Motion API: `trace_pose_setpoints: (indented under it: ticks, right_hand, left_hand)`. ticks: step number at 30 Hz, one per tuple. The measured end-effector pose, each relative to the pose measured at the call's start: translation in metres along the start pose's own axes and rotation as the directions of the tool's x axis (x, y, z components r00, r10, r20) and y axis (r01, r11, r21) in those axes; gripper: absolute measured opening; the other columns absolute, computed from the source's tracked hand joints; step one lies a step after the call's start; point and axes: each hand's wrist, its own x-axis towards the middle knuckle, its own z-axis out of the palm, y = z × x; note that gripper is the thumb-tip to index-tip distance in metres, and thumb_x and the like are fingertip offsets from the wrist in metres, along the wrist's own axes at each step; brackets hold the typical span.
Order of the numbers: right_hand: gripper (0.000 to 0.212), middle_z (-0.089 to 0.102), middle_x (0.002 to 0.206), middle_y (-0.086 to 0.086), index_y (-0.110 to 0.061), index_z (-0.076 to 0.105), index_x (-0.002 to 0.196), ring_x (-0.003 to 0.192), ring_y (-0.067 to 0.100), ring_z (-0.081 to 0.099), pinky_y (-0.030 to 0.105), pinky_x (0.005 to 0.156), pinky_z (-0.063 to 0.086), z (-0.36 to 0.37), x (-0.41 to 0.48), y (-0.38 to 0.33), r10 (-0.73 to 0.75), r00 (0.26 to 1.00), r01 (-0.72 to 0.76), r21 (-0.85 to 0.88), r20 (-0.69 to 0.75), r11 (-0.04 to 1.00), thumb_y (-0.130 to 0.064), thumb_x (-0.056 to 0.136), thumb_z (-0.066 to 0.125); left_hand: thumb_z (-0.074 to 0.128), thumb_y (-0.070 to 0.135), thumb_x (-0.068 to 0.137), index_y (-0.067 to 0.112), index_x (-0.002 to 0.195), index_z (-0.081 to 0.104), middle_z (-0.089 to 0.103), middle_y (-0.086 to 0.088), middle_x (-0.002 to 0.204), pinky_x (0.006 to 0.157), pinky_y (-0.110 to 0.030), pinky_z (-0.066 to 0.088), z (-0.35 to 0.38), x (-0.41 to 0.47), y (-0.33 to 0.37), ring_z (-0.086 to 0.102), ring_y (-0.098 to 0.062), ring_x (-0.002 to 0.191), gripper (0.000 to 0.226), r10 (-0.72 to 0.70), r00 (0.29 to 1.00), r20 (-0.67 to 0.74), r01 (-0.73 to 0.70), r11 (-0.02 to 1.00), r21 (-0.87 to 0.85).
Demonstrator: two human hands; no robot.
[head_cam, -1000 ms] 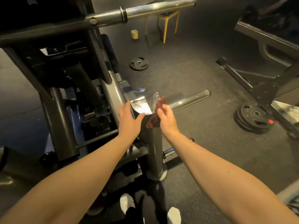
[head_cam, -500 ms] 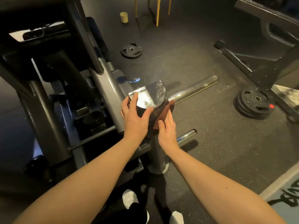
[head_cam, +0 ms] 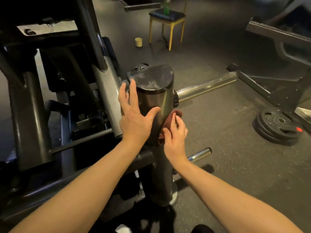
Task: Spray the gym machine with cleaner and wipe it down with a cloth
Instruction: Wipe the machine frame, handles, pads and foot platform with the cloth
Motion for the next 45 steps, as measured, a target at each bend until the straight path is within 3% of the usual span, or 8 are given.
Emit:
trace_pose_setpoints:
  ticks: [5, 9, 18, 23, 30, 35, 38, 45]
  right_hand:
    - [0.054, 0.046, 0.144, 0.013, -0.014, 0.048, 0.152, 0.131, 0.027, 0.037, 0.032, 0.114, 0.031, 0.0, 0.062, -0.008, -0.463, 0.875, 0.45, -0.119, -0.144, 0.885, -0.019, 0.098, 0.05]
    - [0.053, 0.029, 0.167, 0.013, -0.013, 0.041, 0.156, 0.155, 0.022, 0.023, 0.023, 0.124, 0.017, -0.004, 0.098, -0.02, -0.619, 0.782, 0.622, 0.028, -0.078, 0.782, -0.013, 0.104, 0.049]
    - [0.058, 0.01, 0.173, -0.003, -0.027, 0.023, 0.164, 0.159, 0.014, 0.009, 0.046, 0.13, 0.014, 0.031, 0.036, 0.11, -0.611, 0.792, 0.606, 0.129, -0.005, 0.785, -0.024, 0.11, 0.042]
    - [0.058, 0.023, 0.167, -0.013, -0.034, 0.018, 0.164, 0.151, 0.002, 0.025, 0.02, 0.124, 0.025, 0.018, 0.021, 0.142, -0.38, 0.911, 0.328, 0.277, 0.159, 0.903, -0.022, 0.112, 0.039]
    - [0.053, 0.035, 0.161, -0.015, -0.038, 0.019, 0.164, 0.142, -0.002, 0.038, 0.004, 0.107, 0.029, 0.018, 0.048, 0.092, -0.438, 0.896, 0.396, 0.328, 0.065, 0.858, -0.033, 0.113, 0.034]
    - [0.069, -0.024, 0.164, -0.029, -0.071, -0.004, 0.149, 0.155, 0.005, -0.013, 0.052, 0.129, 0.009, 0.035, -0.018, 0.163, -0.472, 0.866, 0.457, 0.121, 0.163, 0.881, -0.032, 0.111, 0.038]
    - [0.071, -0.029, 0.163, -0.021, -0.065, -0.003, 0.154, 0.145, -0.009, -0.032, 0.055, 0.128, -0.003, 0.023, -0.002, 0.146, -0.594, 0.781, 0.609, -0.025, 0.191, 0.793, -0.026, 0.109, 0.038]
    - [0.055, 0.001, 0.174, 0.006, -0.032, 0.039, 0.158, 0.156, 0.039, -0.018, 0.061, 0.125, -0.007, 0.009, 0.085, 0.005, -0.854, 0.46, 0.872, -0.305, 0.245, 0.382, -0.026, 0.104, 0.048]
  left_hand:
    - [0.078, 0.034, 0.09, 0.013, 0.162, 0.025, 0.027, -0.008, 0.163, 0.117, -0.009, 0.018, 0.025, -0.015, -0.03, 0.026, -0.016, 0.152, 0.092, 0.13, 0.984, -0.122, -0.143, 0.984, -0.102]
    - [0.076, 0.033, 0.092, 0.013, 0.162, 0.028, 0.034, -0.009, 0.159, 0.125, -0.03, 0.027, 0.038, -0.018, -0.056, 0.032, -0.019, 0.15, 0.087, 0.234, 0.956, -0.179, -0.255, 0.961, -0.11]
    - [0.074, 0.035, 0.093, 0.022, 0.152, 0.044, 0.048, 0.006, 0.137, 0.114, -0.026, 0.042, 0.068, -0.059, -0.096, 0.046, -0.004, 0.128, 0.068, 0.269, 0.948, -0.168, -0.287, 0.954, -0.09]
    - [0.076, 0.027, 0.093, 0.028, 0.158, 0.034, 0.041, 0.012, 0.142, 0.112, -0.013, 0.035, 0.077, -0.086, -0.105, 0.04, 0.013, 0.123, 0.078, 0.17, 0.982, -0.082, -0.182, 0.969, -0.167]
    - [0.074, 0.025, 0.095, 0.031, 0.161, 0.028, 0.034, 0.02, 0.141, 0.097, 0.005, 0.027, 0.075, -0.085, -0.101, 0.034, 0.013, 0.125, 0.08, 0.124, 0.991, -0.053, -0.132, 0.971, -0.2]
    - [0.072, 0.023, 0.095, 0.031, 0.157, 0.035, 0.039, 0.017, 0.143, 0.098, 0.0, 0.033, 0.074, -0.086, -0.105, 0.038, 0.003, 0.133, 0.073, 0.153, 0.987, -0.051, -0.16, 0.965, -0.209]
    - [0.072, 0.017, 0.096, 0.025, 0.16, 0.034, 0.039, 0.011, 0.149, 0.093, 0.007, 0.032, 0.068, -0.084, -0.109, 0.037, -0.002, 0.139, 0.074, 0.164, 0.986, -0.013, -0.163, 0.964, -0.209]
    - [0.073, 0.012, 0.095, 0.028, 0.156, 0.038, 0.042, 0.025, 0.137, 0.088, 0.008, 0.035, 0.068, -0.088, -0.112, 0.039, 0.026, 0.118, 0.073, 0.133, 0.991, -0.014, -0.132, 0.957, -0.259]
